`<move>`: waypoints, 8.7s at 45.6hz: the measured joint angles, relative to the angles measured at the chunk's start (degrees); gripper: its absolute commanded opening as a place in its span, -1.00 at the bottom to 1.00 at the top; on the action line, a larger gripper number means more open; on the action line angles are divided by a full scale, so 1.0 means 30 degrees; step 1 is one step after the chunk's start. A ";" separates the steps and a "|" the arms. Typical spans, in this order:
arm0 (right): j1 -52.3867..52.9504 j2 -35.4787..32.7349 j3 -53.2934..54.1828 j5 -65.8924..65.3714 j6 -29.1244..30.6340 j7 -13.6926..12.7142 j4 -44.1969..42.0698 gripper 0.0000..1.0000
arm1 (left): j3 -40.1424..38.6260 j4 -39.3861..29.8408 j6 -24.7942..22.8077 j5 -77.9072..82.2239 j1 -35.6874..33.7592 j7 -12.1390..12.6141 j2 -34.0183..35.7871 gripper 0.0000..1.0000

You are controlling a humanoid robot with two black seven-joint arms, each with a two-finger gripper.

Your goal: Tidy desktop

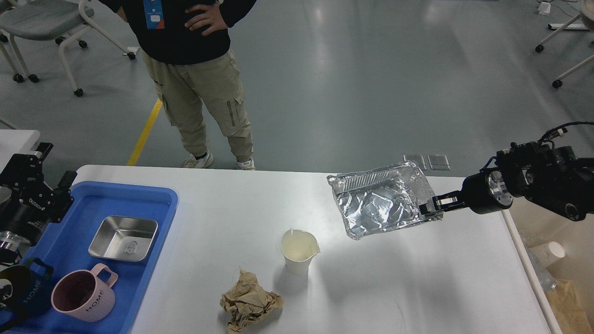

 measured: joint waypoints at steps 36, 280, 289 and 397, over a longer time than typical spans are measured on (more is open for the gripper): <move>0.1238 0.2549 -0.2250 0.2905 -0.0174 0.0039 -0.0917 -1.00 | 0.0370 -0.1773 -0.2281 0.4654 -0.0935 0.0838 0.2801 0.92; -0.0440 0.3488 -0.1136 0.4310 -0.2468 0.0468 -0.1551 -1.00 | 0.8501 0.4653 -0.6690 3.4605 -1.2633 0.1038 -1.3260 0.23; -0.0456 0.3457 -0.1136 0.4310 -0.2523 0.0468 -0.1545 -1.00 | 0.8612 0.4767 -0.6603 3.4605 -1.2667 0.0768 -1.2998 -0.24; -0.1219 0.3315 -0.1148 0.4280 -0.2534 0.0497 -0.1642 -1.00 | 0.5607 -0.3311 -0.7433 2.5530 -1.4287 -0.2098 0.0759 -0.93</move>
